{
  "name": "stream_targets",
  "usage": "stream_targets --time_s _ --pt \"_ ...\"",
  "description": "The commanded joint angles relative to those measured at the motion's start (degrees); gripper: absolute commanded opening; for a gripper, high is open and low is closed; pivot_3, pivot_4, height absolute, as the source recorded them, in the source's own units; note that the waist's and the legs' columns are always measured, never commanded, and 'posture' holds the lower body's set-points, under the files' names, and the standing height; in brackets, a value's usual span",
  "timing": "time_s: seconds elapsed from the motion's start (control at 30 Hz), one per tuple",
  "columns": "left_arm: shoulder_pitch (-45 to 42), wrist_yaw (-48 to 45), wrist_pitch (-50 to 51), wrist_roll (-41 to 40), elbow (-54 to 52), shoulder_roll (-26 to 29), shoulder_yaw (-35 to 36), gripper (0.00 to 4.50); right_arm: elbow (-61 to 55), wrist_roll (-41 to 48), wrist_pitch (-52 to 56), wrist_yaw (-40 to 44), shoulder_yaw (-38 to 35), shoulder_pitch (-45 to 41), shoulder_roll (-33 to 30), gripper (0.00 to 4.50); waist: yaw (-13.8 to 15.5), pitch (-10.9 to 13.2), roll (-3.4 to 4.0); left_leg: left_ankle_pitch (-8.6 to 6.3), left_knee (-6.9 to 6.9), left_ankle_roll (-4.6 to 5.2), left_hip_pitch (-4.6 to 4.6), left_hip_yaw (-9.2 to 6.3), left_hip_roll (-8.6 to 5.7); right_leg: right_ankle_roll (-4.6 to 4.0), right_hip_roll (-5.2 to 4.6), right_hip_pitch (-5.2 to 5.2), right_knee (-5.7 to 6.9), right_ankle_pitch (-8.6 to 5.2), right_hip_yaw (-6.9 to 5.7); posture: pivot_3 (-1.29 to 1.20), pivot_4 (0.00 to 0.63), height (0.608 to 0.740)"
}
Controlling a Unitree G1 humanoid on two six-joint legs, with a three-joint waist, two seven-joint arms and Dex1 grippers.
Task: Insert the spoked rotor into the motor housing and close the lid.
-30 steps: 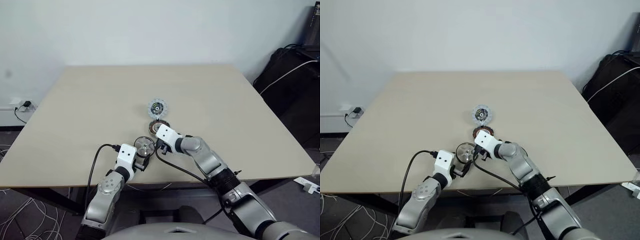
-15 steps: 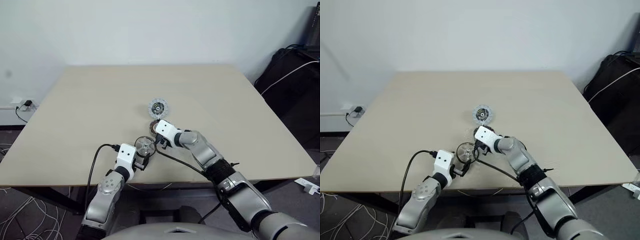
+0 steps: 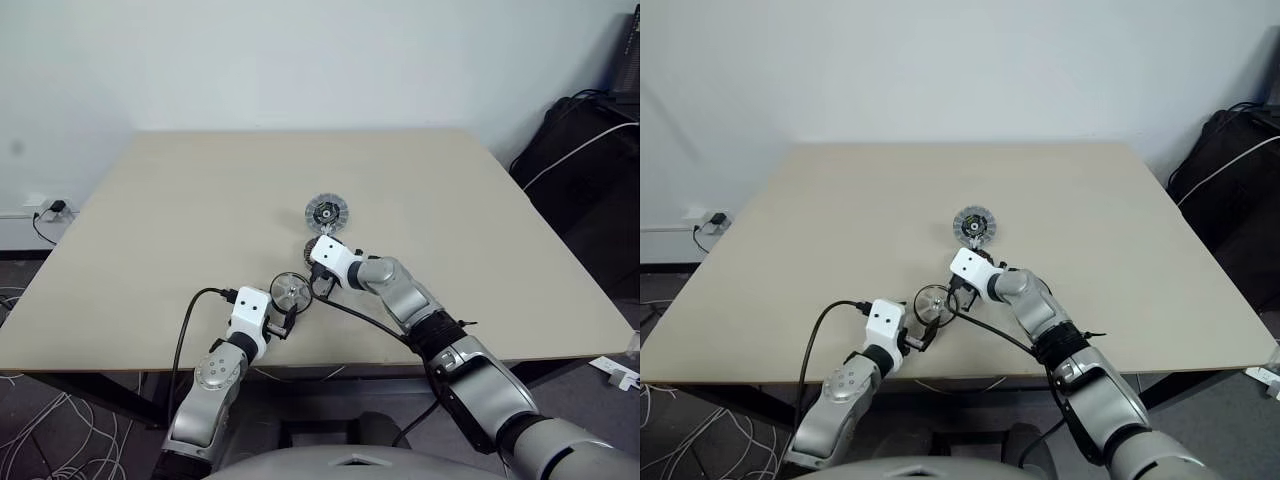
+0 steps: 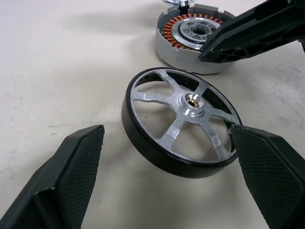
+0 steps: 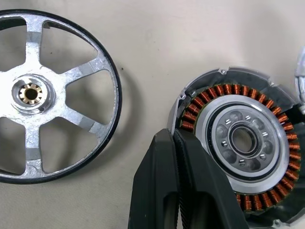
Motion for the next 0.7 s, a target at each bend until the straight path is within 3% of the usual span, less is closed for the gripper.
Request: stream_targets --time_s 0.03,0.23,0.7 --pt "-0.59 0.09 -1.24 -0.26 -1.48 -0.34 0.11 4.50 0.16 -0.55 -0.27 -0.19 -1.15 -1.39 -0.58 0.02 0.00 0.00 0.00 0.00 0.00 0.00 0.00 0.00 0.00 0.00 0.00 0.00 0.00 0.00 -0.01 0.00 0.000 0.740" --pt "-0.33 0.21 -1.22 -0.25 -1.61 -0.47 0.08 4.50 -2.61 -0.64 0.43 1.36 -1.25 -0.51 -2.53 0.02 0.10 0.00 0.00 0.00 0.00 0.00 0.00 0.00 -0.01 0.00 -0.01 0.00 0.00 0.00 -0.01 0.00 0.000 0.740" --pt "0.03 0.00 -1.14 -0.41 -1.19 -0.84 0.00 4.50 -29.77 -0.04 8.54 6.74 -0.99 14.75 -13.84 0.02 1.51 0.02 -0.03 -0.02 0.00 0.04 -0.14 -0.01 0.01 -0.02 -0.05 -0.08 -0.14 -0.04 -0.05 0.00 0.000 0.740"
